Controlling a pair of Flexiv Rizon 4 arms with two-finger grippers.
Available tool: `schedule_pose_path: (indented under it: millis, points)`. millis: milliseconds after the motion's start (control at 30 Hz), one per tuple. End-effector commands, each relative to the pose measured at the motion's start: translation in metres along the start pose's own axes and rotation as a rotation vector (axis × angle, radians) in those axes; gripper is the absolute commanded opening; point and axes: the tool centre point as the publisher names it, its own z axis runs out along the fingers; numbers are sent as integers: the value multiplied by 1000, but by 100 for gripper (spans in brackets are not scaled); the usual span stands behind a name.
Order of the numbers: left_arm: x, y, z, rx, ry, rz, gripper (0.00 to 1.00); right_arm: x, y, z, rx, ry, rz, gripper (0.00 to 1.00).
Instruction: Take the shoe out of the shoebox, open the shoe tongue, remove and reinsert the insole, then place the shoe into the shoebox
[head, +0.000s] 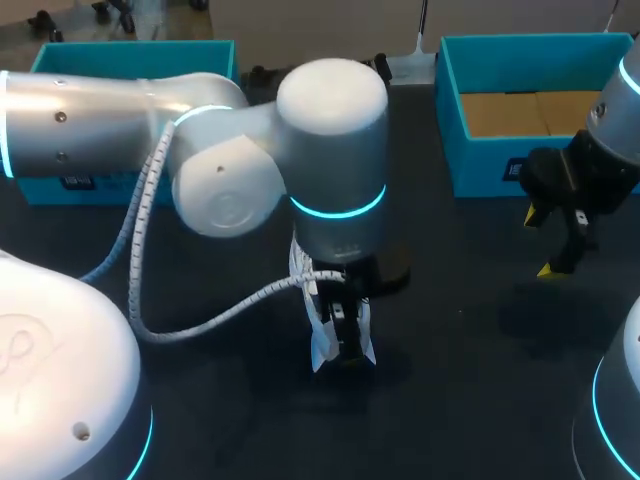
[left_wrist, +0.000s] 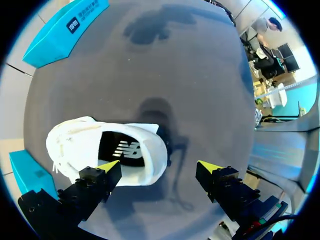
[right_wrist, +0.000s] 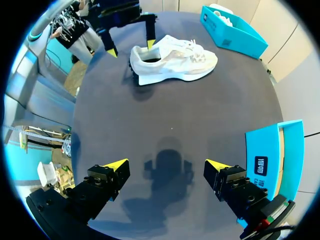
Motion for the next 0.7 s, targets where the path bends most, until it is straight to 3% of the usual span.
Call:
schedule_pose_path:
  millis: [33, 300, 600, 700]
  points:
    - [0, -5, 14, -6, -4, -5, 100, 1, 0, 0, 1, -1, 0, 100]
    - [-6, -12, 35, -19, -3, -5, 100, 1, 0, 0, 1, -1, 0, 100]
    - [-7, -13, 55, -30, 26, -12, 60, 1, 0, 0, 1, -1, 0, 100]
    - [-4, -12, 60, -33, 39, -7, 55, 1, 0, 0, 1, -1, 0, 100]
